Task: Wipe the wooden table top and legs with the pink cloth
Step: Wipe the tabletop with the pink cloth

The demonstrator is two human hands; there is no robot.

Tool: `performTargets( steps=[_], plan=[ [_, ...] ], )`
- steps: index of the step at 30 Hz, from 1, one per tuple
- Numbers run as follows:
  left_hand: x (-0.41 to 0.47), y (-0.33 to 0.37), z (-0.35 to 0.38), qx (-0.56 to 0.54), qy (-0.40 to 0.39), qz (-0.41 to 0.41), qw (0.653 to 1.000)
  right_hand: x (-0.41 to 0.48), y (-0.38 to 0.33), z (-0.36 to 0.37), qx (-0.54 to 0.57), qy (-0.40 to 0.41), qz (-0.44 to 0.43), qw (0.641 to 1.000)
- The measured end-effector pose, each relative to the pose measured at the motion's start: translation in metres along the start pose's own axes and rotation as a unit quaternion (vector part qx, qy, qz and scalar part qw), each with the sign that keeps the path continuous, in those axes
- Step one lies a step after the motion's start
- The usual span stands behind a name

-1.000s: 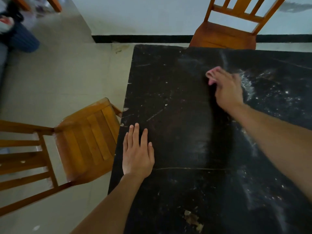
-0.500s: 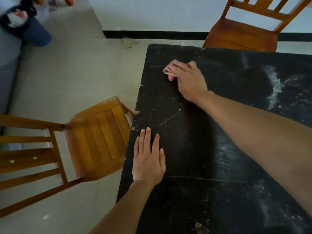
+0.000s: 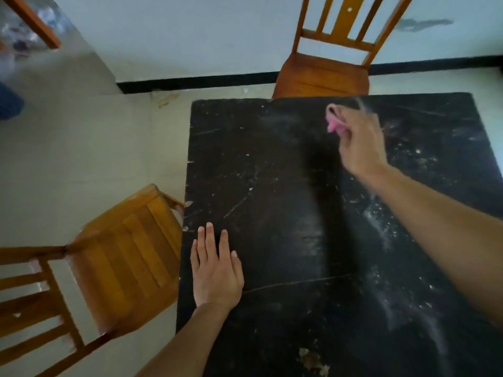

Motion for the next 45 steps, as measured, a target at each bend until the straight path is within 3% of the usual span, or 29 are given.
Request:
performTargets(
  steps=[3, 8, 11, 17, 21, 24, 27, 29, 32, 38, 42, 45],
  plan=[
    [-0.001, 0.000, 0.001, -0.022, -0.020, -0.005, 1.000, -0.104, -0.019, 0.005, 0.011, 0.010, -0.046, 0.999],
    [-0.006, 0.004, -0.006, -0.021, 0.012, 0.000, 1.000, -0.275, -0.039, -0.007, -0.003, -0.010, -0.002, 1.000],
    [-0.010, 0.007, -0.011, -0.026, 0.020, 0.006, 0.999, -0.362, -0.045, -0.024, -0.050, -0.047, -0.022, 0.997],
    [-0.083, 0.068, -0.010, -0.069, 0.019, 0.124, 0.990, -0.490, -0.035, -0.014, -0.111, -0.148, -0.014, 0.983],
    [-0.154, 0.109, 0.031, -0.055, -0.026, 0.213, 0.975, -0.480, 0.019, -0.036, -0.075, -0.062, 0.025, 0.995],
    [-0.156, 0.106, 0.043, -0.030, -0.009, 0.214, 0.976, -0.425, 0.116, -0.080, -0.089, 0.027, 0.165, 0.982],
    [-0.156, 0.107, 0.043, -0.029, -0.005, 0.220, 0.975, -0.388, 0.187, -0.117, -0.079, 0.044, 0.288, 0.953],
    [-0.156, 0.109, 0.042, -0.028, -0.003, 0.225, 0.974, -0.390, 0.180, -0.139, -0.085, 0.067, 0.275, 0.955],
    [-0.157, 0.108, 0.043, -0.030, -0.007, 0.220, 0.975, -0.444, 0.134, -0.157, -0.094, 0.107, 0.191, 0.971],
    [-0.156, 0.109, 0.043, -0.033, 0.005, 0.216, 0.976, -0.546, 0.102, -0.110, -0.079, 0.027, 0.139, 0.987],
    [-0.154, 0.108, 0.044, -0.019, 0.020, 0.209, 0.978, -0.468, 0.184, -0.120, -0.087, 0.056, 0.228, 0.968],
    [-0.156, 0.110, 0.044, -0.011, 0.023, 0.212, 0.977, -0.395, 0.230, -0.126, -0.040, 0.018, 0.299, 0.953]
  ],
)
Point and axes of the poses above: each hand's wrist, its own x-axis towards the middle knuckle, its own z-axis out of the palm, y = z × x, the point moved 9 cm from there along x, towards the middle knuckle, and after that the axes turned 2 degrees about y, right-handed, at the moved point
